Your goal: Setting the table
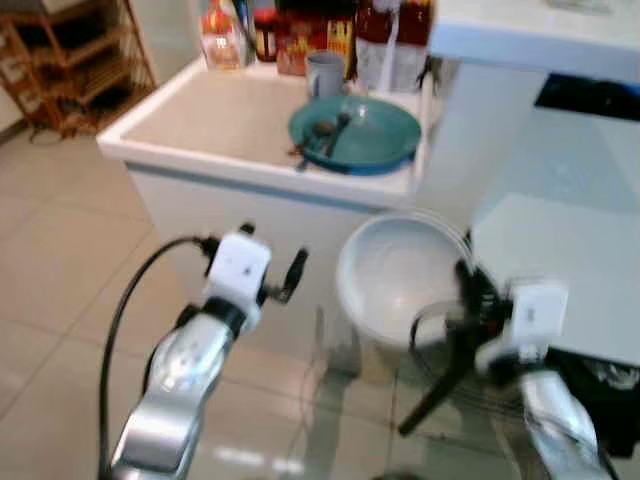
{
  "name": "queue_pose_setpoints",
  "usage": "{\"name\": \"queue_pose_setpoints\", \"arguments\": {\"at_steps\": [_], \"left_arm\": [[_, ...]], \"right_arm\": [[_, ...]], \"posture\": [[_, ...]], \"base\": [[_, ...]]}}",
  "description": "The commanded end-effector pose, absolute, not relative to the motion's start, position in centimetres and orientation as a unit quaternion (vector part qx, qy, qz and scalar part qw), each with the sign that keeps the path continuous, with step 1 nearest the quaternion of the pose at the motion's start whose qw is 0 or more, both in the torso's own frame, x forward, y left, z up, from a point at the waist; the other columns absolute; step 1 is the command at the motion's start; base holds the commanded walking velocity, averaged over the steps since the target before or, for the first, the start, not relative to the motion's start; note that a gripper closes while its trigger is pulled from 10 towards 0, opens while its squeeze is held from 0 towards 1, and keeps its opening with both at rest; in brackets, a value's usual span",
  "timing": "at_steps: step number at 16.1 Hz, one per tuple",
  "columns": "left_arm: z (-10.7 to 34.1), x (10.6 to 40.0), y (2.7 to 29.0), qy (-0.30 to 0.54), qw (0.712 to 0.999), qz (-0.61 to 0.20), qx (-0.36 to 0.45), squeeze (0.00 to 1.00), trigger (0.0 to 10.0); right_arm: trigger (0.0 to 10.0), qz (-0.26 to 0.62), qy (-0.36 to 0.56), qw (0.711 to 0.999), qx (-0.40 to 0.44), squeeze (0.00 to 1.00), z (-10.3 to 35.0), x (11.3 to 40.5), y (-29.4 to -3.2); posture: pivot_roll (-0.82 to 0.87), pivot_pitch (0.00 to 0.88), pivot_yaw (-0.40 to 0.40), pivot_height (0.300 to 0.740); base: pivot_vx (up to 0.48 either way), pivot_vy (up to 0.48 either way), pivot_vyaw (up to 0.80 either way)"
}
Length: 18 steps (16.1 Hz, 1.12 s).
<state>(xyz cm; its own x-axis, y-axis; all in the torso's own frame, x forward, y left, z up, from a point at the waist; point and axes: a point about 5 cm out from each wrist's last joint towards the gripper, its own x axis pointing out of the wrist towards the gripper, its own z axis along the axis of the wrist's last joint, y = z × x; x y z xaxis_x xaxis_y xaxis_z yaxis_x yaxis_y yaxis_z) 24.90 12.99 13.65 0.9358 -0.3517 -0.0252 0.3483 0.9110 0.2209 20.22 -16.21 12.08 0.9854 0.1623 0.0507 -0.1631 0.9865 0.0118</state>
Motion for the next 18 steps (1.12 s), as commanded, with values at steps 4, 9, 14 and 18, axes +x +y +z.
{"name": "queue_pose_setpoints", "arguments": {"at_steps": [4, 9, 14, 18], "left_arm": [[15.2, 25.6, 12.3, -0.039, 0.978, -0.181, 0.095, 0.0, 10.0], [16.1, 26.9, 11.2, -0.058, 0.978, -0.183, 0.085, 0.0, 10.0], [16.5, 27.6, 11.5, -0.061, 0.981, -0.169, 0.079, 0.0, 10.0], [16.2, 27.5, 12.2, -0.05, 0.984, -0.143, 0.093, 0.0, 10.0]], "right_arm": [[10.0, 0.007, -0.095, 0.994, 0.048, 0.0, 14.8, 20.5, -17.9], [10.0, -0.051, -0.044, 0.996, 0.053, 0.0, 13.9, 21.5, -18.7], [10.0, -0.054, -0.038, 0.996, 0.054, 0.0, 14.2, 22.6, -18.7], [10.0, -0.045, -0.018, 0.997, 0.062, 0.0, 13.7, 23.5, -18.1]], "posture": [[-0.01, 0.049, 0.014, 0.74], [-0.03, 0.054, 0.044, 0.74], [-0.01, 0.04, 0.034, 0.74], [0.03, 0.033, 0.015, 0.74]], "base": [[0.0, -0.48, 0.0], [0.0, -0.48, 0.0], [0.0, -0.48, 0.0], [0.0, -0.48, 0.0]]}}
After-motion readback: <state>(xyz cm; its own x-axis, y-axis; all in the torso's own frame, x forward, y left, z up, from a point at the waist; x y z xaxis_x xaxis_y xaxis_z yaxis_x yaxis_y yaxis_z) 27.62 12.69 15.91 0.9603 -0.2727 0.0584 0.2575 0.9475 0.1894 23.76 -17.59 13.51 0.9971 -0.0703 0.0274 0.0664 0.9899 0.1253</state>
